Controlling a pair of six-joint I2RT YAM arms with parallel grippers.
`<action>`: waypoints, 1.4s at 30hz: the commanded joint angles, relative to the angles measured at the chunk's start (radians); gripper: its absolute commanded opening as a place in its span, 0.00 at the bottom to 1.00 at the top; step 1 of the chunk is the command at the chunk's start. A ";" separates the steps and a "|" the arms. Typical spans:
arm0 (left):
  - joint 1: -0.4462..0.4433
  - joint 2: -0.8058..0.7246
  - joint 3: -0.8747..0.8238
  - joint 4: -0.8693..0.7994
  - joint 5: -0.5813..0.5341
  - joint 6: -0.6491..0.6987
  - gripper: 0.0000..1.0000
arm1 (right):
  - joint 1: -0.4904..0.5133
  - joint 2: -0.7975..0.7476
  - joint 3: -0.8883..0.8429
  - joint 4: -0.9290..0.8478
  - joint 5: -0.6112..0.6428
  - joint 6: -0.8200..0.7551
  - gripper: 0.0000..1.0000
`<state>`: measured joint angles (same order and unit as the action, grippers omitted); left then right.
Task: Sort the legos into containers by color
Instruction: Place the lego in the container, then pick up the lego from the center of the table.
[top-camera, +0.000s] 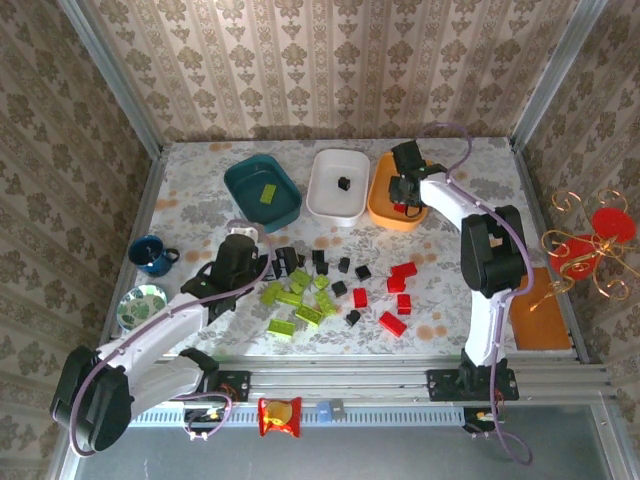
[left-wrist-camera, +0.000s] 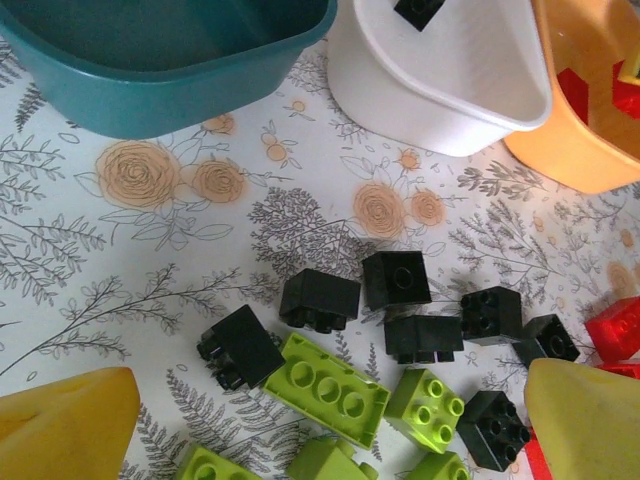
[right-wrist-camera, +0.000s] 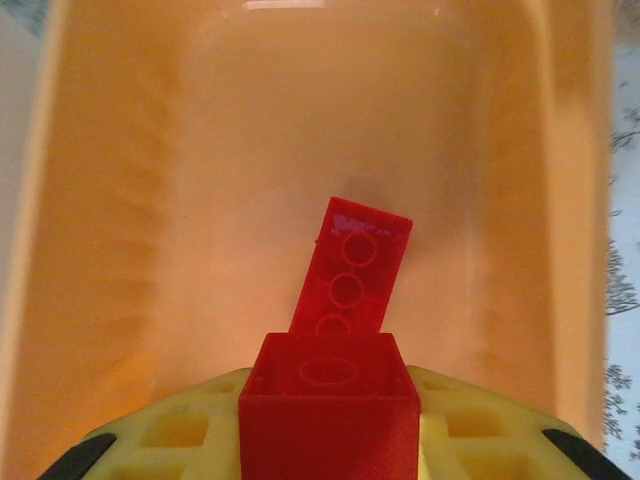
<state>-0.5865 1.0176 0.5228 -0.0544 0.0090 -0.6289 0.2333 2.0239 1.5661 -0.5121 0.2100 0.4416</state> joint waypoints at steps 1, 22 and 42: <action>0.011 -0.019 -0.011 -0.034 0.025 0.008 1.00 | -0.009 0.016 0.071 -0.082 0.024 0.002 0.46; -0.015 0.378 0.181 -0.093 -0.071 0.077 0.70 | 0.094 -0.435 -0.368 0.099 -0.066 0.039 0.67; 0.020 0.502 0.169 -0.001 -0.045 0.061 0.40 | 0.100 -0.522 -0.442 0.115 -0.080 0.045 0.67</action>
<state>-0.5686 1.5154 0.6834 -0.0738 -0.0483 -0.5705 0.3302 1.5372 1.1400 -0.4019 0.1410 0.4747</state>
